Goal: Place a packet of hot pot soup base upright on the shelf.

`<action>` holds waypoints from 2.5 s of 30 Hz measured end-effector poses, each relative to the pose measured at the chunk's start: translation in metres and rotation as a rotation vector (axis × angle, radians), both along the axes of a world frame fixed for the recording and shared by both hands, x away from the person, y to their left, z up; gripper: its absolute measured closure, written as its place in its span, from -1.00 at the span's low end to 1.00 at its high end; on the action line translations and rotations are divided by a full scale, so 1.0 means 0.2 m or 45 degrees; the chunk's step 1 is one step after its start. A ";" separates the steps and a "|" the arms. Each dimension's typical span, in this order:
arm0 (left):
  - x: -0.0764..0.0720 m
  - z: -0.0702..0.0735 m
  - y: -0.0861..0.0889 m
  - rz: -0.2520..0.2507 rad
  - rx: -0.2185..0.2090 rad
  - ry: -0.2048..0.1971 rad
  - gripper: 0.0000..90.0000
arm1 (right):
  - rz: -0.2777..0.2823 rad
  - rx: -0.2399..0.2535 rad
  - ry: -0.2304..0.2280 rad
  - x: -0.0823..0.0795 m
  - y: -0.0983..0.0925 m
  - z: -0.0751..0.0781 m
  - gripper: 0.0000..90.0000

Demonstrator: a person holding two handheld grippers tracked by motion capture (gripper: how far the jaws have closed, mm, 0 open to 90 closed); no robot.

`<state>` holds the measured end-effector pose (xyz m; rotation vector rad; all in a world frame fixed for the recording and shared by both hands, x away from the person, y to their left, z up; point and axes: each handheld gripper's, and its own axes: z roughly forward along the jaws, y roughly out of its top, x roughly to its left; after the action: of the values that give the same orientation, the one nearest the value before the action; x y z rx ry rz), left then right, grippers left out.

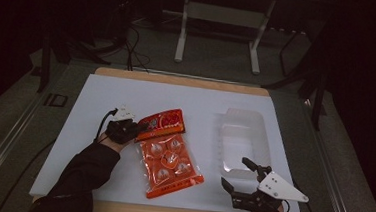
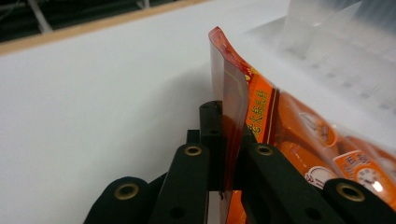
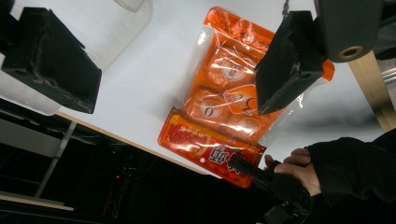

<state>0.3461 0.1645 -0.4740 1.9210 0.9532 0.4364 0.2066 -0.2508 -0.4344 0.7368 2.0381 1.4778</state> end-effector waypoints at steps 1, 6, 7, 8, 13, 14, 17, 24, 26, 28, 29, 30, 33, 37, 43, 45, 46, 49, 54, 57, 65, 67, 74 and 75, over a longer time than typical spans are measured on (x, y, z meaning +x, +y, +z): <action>-0.01 0.02 -0.01 -0.007 0.001 -0.007 1.00 | -0.001 -0.001 0.001 0.00 0.00 0.00 -0.68; -0.04 0.10 -0.03 -0.044 -0.008 -0.044 1.00 | -0.011 0.010 0.009 0.00 0.00 0.00 -0.69; -0.05 0.11 -0.03 -0.047 -0.007 -0.051 1.00 | -0.012 0.015 0.013 0.00 -0.01 0.00 -0.69; -0.05 0.12 -0.04 -0.056 -0.006 -0.059 1.00 | -0.012 0.016 0.011 0.00 -0.01 0.00 -0.69; -0.09 0.19 -0.06 -0.079 -0.015 -0.081 1.00 | -0.018 0.013 0.008 0.00 -0.01 0.00 -0.68; -0.10 0.20 -0.07 -0.084 -0.013 -0.091 1.00 | -0.017 0.013 0.008 0.00 -0.01 0.00 -0.69; -0.12 0.23 -0.08 -0.102 -0.014 -0.110 1.00 | -0.022 0.015 0.002 0.00 -0.01 0.00 -0.69; -0.18 0.31 -0.12 -0.151 -0.031 -0.150 1.00 | -0.051 0.030 -0.005 0.00 -0.02 0.01 -0.70; -0.19 0.33 -0.13 -0.164 -0.032 -0.159 1.00 | -0.050 0.028 0.002 0.00 -0.02 0.01 -0.70; -0.21 0.35 -0.14 -0.181 -0.027 -0.169 1.00 | -0.057 0.024 0.007 0.00 -0.02 0.01 -0.70; -0.22 0.36 -0.14 -0.188 -0.027 -0.174 1.00 | -0.056 0.025 0.014 0.00 -0.02 0.02 -0.70; -0.22 0.37 -0.15 -0.196 -0.031 -0.179 1.00 | -0.064 0.027 0.017 0.00 -0.03 0.02 -0.70; -0.25 0.40 -0.16 -0.216 -0.040 -0.188 1.00 | -0.080 0.035 0.016 0.00 -0.03 0.03 -0.71; -0.28 0.42 -0.19 -0.237 -0.029 -0.201 1.00 | -0.103 0.044 0.002 0.00 -0.04 0.03 -0.71; -0.31 0.46 -0.21 -0.268 -0.039 -0.216 1.00 | -0.087 0.048 0.015 0.01 -0.04 0.03 -0.71; -0.32 0.47 -0.22 -0.278 -0.040 -0.223 1.00 | -0.087 0.040 0.018 0.00 -0.03 0.03 -0.71; -0.33 0.48 -0.22 -0.285 -0.041 -0.225 1.00 | -0.084 0.040 0.018 0.00 -0.03 0.03 -0.71; -0.35 0.48 -0.23 -0.296 -0.037 -0.236 1.00 | -0.085 0.043 0.018 0.00 -0.03 0.03 -0.71; -0.39 0.52 -0.25 -0.320 -0.053 -0.266 1.00 | -0.082 0.070 0.017 0.00 -0.05 0.05 -0.72; -0.42 0.55 -0.26 -0.347 -0.060 -0.283 1.00 | -0.108 0.063 0.012 0.00 -0.05 0.05 -0.76; -0.47 0.60 -0.30 -0.381 -0.075 -0.323 1.00 | -0.078 0.066 0.056 0.00 -0.06 0.08 -0.76; -0.49 0.62 -0.31 -0.395 -0.076 -0.333 1.00 | -0.064 0.103 0.076 0.01 -0.07 0.09 -0.75; -0.55 0.71 -0.33 -0.434 -0.067 -0.395 1.00 | -0.060 0.114 0.119 0.04 -0.08 0.14 -0.75; -0.55 0.73 -0.33 -0.433 -0.056 -0.419 1.00 | -0.049 0.103 0.112 0.05 -0.07 0.15 -0.75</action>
<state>0.2352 0.0982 -0.3279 1.8523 0.4109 0.5048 0.2156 -0.2656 -0.4049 0.8827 2.0264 1.5385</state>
